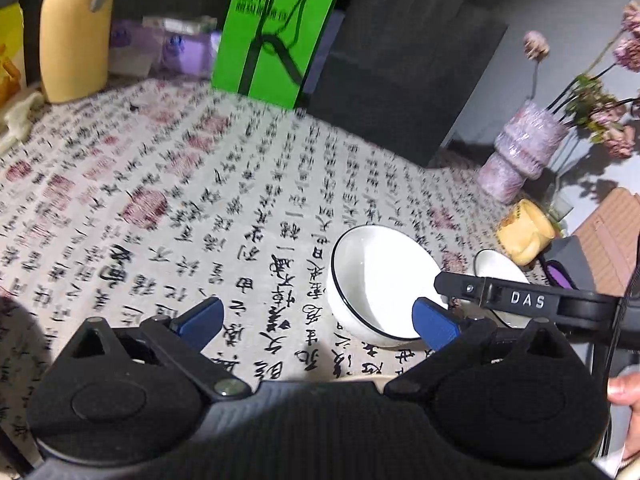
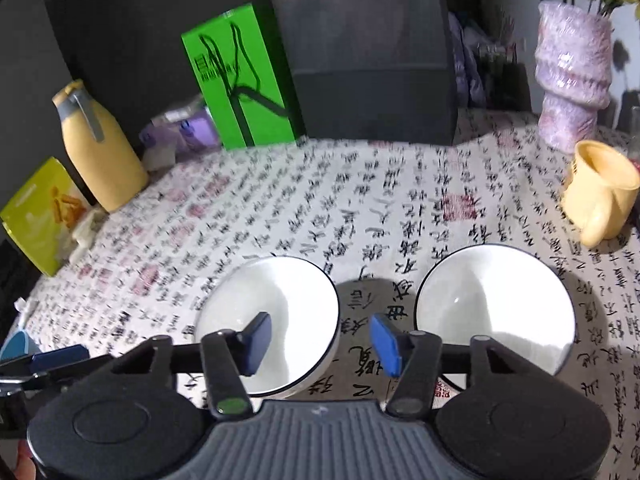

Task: Organize plates and bowls
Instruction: 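Reach both tools to one white bowl and close them on its rim, then lift the held white bowl with both tools, then carry the white bowl with both tools toward the blue bowl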

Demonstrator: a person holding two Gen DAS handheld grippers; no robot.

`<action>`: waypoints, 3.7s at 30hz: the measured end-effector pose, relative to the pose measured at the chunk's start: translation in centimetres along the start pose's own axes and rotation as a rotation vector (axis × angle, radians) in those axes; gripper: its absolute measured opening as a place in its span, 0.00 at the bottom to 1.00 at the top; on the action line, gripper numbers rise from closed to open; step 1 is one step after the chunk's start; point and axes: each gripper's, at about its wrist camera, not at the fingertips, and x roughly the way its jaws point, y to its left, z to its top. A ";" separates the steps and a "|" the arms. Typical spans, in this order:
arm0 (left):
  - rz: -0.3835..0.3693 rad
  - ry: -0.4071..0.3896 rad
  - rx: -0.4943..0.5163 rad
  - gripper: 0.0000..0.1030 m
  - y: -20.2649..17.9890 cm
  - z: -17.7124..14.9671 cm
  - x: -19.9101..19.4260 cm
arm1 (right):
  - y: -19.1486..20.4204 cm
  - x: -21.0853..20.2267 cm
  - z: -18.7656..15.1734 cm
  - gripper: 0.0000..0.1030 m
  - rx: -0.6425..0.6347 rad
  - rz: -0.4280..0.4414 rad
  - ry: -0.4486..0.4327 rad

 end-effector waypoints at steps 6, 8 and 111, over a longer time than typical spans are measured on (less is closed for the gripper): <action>0.034 0.080 -0.036 0.82 -0.7 0.9 3.7 | -0.2 2.6 0.3 0.41 -0.016 -0.027 0.062; 0.040 0.097 -0.038 0.75 -1.0 1.2 4.6 | -0.3 3.1 0.3 0.41 -0.006 -0.023 0.074; 0.153 -0.087 -0.074 0.12 5.7 0.1 -10.7 | 17.2 -4.8 -2.3 0.12 -0.144 -0.037 0.020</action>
